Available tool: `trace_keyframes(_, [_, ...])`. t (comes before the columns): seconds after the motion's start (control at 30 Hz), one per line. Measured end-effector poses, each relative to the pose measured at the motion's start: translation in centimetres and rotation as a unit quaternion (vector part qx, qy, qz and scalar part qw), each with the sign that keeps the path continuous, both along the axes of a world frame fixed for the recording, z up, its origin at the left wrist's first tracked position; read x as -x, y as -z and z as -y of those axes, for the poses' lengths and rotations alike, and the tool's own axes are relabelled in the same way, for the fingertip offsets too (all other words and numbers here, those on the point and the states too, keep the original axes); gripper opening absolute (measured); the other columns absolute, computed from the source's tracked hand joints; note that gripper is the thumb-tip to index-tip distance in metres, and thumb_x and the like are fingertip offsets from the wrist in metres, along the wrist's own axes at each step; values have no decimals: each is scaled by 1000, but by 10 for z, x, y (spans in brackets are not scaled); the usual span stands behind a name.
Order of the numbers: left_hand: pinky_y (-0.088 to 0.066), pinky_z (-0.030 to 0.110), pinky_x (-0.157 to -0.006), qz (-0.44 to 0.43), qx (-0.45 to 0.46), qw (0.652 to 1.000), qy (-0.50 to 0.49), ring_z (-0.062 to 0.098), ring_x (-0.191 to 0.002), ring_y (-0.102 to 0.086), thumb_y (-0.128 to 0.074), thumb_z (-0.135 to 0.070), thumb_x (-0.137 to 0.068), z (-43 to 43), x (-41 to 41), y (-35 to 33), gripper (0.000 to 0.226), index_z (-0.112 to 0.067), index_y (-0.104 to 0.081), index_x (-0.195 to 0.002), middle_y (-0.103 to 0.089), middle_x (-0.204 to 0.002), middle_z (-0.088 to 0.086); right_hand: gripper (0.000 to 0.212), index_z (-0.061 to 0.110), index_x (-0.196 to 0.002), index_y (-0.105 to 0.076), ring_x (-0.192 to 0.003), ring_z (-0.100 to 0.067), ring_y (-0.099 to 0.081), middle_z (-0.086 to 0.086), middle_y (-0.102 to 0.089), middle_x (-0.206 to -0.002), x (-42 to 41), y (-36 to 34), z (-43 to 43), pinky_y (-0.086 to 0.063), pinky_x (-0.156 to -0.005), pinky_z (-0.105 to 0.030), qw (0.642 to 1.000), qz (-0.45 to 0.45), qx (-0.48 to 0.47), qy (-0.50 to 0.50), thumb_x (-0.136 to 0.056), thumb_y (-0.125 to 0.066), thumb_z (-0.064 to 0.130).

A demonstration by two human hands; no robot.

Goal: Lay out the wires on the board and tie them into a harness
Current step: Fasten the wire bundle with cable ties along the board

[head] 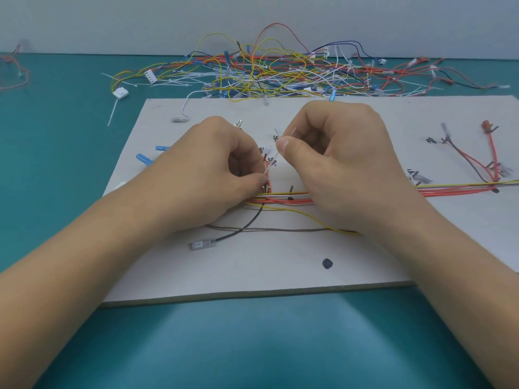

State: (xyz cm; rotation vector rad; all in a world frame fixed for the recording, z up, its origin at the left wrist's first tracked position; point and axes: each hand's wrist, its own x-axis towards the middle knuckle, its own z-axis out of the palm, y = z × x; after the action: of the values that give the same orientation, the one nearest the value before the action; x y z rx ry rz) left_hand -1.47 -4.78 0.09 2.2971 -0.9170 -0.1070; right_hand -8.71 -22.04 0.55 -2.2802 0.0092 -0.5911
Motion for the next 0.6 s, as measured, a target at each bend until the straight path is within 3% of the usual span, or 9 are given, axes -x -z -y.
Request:
trace_keyframes(0.23, [-48,24,-59,-7,9,1000,4,10,-64,-62,-78,-25,-84,-1,0,0,12,-27,-74,-73,-70,-67,-8,16,16,-73,-67,-52,-3,-50,12,-55,-57,-1,1,-1,-33,-52,-10,1000,-2,-17,4,-88,-71,15])
trace_keyframes(0.43, [-48,32,-76,44,-16,999,26,8,-81,-60,-70,-28,-89,-1,6,0,3,-29,-69,-86,-67,-83,-11,13,18,-74,-72,-52,0,-55,15,-60,-56,-2,-5,9,-39,-54,-13,997,-48,-51,-16,-87,-74,19])
trace_keyframes(0.53, [-41,19,-70,59,-10,998,35,3,-89,-55,-68,-34,-88,-5,10,-5,15,-31,-57,-98,-60,-93,-15,10,20,-76,-74,-52,0,-56,13,-65,-60,-1,-6,13,-37,-52,-12,998,-45,-49,-12,-85,-76,25])
trace_keyframes(0.6, [-36,9,-71,90,6,996,29,-1,-91,-50,-69,-40,-88,-10,13,-12,23,-31,-50,-95,-51,-92,-17,9,22,-77,-74,-52,-1,-56,11,-66,-64,1,-8,15,-36,-51,-12,998,-50,-42,-14,-85,-76,26])
